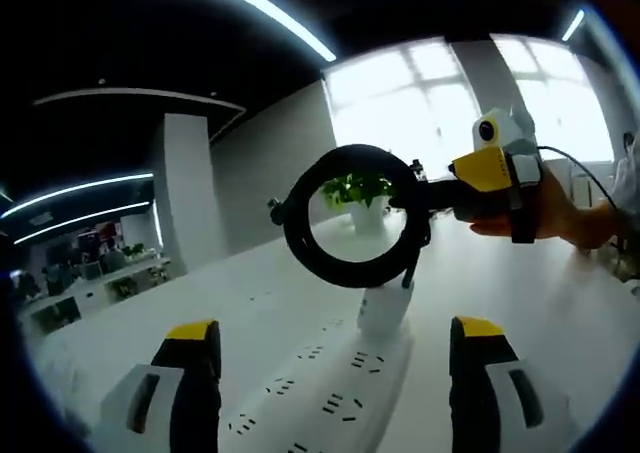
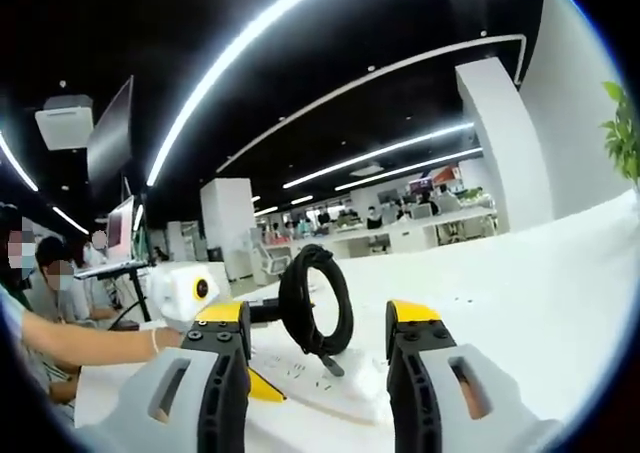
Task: Straighten the power strip on the desk, plug the charger into it
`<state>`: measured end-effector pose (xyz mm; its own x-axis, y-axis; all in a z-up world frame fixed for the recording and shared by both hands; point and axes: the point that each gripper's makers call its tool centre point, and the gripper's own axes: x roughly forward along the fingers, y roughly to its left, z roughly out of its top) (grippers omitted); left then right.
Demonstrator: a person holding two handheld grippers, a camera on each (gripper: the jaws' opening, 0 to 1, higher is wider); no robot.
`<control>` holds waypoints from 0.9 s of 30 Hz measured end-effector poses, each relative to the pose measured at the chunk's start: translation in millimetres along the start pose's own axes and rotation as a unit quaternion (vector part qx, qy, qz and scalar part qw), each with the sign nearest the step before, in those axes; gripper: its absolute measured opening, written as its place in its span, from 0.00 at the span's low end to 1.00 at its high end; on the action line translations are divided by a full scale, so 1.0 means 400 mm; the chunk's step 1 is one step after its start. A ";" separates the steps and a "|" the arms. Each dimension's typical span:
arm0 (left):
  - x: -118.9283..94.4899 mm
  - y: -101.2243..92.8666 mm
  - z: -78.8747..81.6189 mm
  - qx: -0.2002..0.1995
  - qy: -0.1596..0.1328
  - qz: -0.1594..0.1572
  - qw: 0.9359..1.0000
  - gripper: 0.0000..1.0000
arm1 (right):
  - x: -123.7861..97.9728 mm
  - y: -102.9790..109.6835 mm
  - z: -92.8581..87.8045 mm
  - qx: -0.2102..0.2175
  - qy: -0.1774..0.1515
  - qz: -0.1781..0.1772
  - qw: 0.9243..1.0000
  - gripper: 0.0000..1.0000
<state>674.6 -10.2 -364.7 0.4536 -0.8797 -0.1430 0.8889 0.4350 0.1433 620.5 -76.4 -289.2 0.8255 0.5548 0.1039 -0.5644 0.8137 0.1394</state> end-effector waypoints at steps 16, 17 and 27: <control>-0.053 -0.021 0.037 -0.006 -0.010 0.021 1.000 0.99 | -0.023 0.004 0.003 -0.029 0.002 0.023 0.999 0.65; -0.056 -0.021 0.036 -0.004 -0.009 0.023 1.000 0.99 | -0.025 0.005 0.002 -0.030 0.002 0.024 0.999 0.67; -0.116 -0.021 0.055 -0.019 -0.020 0.049 0.998 0.99 | -0.053 -0.002 -0.019 -0.050 0.025 0.036 0.998 0.79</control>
<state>644.6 22.8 -337.9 0.5367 -0.8388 -0.0913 0.8423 0.5262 0.1172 603.6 -87.4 -299.0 0.7831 0.6189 0.0613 -0.6214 0.7828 0.0341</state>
